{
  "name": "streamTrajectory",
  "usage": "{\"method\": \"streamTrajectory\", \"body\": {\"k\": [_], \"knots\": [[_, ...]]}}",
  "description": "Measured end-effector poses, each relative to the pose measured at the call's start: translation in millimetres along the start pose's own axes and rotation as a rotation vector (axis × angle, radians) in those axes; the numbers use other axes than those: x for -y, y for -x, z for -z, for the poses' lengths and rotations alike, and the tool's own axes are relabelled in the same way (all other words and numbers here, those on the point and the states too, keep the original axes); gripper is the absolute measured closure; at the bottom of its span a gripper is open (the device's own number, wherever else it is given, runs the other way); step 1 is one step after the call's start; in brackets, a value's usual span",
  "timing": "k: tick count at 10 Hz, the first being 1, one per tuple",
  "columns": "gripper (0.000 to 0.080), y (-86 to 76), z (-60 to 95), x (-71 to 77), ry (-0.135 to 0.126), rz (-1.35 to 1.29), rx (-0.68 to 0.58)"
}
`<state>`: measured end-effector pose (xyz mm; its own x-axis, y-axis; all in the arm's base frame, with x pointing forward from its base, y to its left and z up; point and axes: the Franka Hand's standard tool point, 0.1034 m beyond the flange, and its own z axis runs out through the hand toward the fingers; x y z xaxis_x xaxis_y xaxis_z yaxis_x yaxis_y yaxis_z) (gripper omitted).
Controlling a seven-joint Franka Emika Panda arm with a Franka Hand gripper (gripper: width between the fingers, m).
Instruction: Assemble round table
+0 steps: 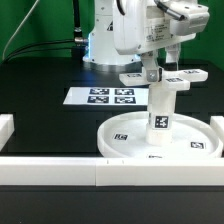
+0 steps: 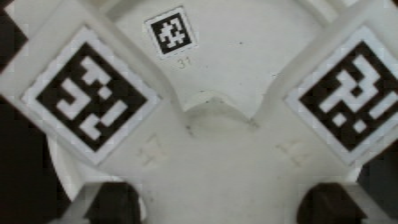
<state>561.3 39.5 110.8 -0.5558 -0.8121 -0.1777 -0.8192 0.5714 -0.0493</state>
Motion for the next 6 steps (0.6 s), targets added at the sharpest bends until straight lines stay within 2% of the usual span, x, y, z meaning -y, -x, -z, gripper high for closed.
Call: {"method": "streamTrajectory", "body": {"k": [1,2,4,6], "knots": [[0.0209,1.7,6.8,1.4,0.002,0.027,0.012],[0.0163,6.0,17.0,2.5,-0.004,0.033,0.03],[0.0152,13.6,33.5,2.8,-0.016,0.041,0.063],[0.0151,13.0,31.0,2.1,-0.015,0.07,0.059]]}}
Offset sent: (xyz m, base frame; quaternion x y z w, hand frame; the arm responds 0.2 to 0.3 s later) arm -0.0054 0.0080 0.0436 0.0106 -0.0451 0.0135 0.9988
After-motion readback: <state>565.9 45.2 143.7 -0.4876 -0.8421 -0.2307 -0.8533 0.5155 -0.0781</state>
